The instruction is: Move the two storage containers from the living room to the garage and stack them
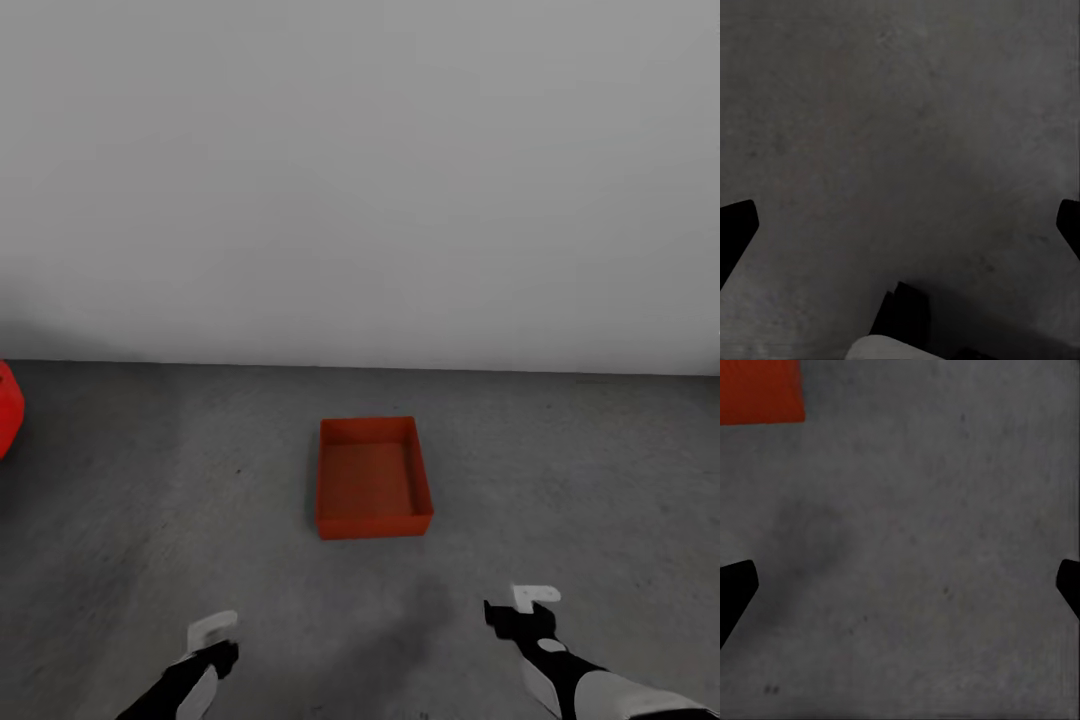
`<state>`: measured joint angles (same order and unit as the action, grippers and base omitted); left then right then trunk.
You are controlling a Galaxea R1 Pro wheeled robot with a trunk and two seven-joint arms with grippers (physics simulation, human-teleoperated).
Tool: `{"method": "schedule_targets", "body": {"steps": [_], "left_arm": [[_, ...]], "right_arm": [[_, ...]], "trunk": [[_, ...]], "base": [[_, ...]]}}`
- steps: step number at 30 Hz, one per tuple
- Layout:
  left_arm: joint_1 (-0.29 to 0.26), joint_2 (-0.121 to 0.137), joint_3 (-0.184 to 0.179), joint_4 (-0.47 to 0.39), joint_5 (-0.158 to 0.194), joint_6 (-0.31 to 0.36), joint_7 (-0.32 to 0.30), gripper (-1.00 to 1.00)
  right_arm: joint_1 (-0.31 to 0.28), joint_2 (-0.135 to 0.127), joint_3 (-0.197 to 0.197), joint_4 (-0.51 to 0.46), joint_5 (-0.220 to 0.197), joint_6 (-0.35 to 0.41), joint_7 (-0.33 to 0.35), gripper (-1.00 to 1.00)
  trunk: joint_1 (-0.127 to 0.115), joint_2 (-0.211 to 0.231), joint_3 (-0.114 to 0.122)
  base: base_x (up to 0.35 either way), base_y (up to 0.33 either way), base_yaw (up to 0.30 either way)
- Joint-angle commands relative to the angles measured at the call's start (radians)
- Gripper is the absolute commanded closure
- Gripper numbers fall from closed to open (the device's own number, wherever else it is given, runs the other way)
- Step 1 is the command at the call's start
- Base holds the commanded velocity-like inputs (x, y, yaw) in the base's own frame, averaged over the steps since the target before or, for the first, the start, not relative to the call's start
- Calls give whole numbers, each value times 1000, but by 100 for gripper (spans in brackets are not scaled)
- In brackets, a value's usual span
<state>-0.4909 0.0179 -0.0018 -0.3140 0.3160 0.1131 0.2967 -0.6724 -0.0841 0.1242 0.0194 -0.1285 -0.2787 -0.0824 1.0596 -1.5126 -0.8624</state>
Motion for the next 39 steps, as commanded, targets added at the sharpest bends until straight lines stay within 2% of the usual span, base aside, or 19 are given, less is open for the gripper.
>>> {"method": "schedule_targets", "body": {"steps": [1,2,6,10,11,12,14,19,25,33,37,39], "left_arm": [[0,3,-1,14,9,6,3,-100],[0,14,1,112,25,3,3,-100],[0,26,0,194,28,1,2,-100],[11,50,-1,280,26,-56,-9,-100],[42,55,-1,297,25,-94,-35,-100],[146,59,-3,312,23,-143,-182,-100],[166,57,-3,313,23,-146,-202,-100],[185,56,-2,314,25,-149,-212,-100],[189,57,-1,314,27,-153,-214,-100],[190,55,-1,310,23,-154,-214,-100],[190,54,2,309,24,-155,-214,-100],[190,54,1,309,24,-155,-214,-100]], "right_arm": [[-3,-6,9,5,-9,-4,1,-100],[-9,-39,9,12,-8,-4,5,-100],[-9,-48,9,14,-7,-2,5,-100],[126,-74,14,14,1,109,10,-100],[198,-79,15,14,4,135,14,-100],[417,-68,17,13,9,139,36,-100],[465,-47,17,13,24,124,39,-100],[529,-6,17,13,63,92,41,-100],[564,4,16,13,71,61,41,-100],[571,7,15,13,73,56,41,-100],[571,14,16,13,75,61,42,-100],[571,27,16,13,75,62,42,-100]], "trunk": [[0,0,-1],[0,0,-1],[0,0,-1],[0,0,-1],[0,0,-1],[0,0,-1],[0,0,-1],[0,0,0],[0,0,8],[0,0,20],[0,0,27],[0,0,30]], "base": [[0,0,0],[0,0,0],[0,0,0],[0,0,0],[0,0,0],[0,0,0],[0,0,0],[0,0,0],[0,0,0],[0,0,0],[0,0,0],[0,0,0]]}}
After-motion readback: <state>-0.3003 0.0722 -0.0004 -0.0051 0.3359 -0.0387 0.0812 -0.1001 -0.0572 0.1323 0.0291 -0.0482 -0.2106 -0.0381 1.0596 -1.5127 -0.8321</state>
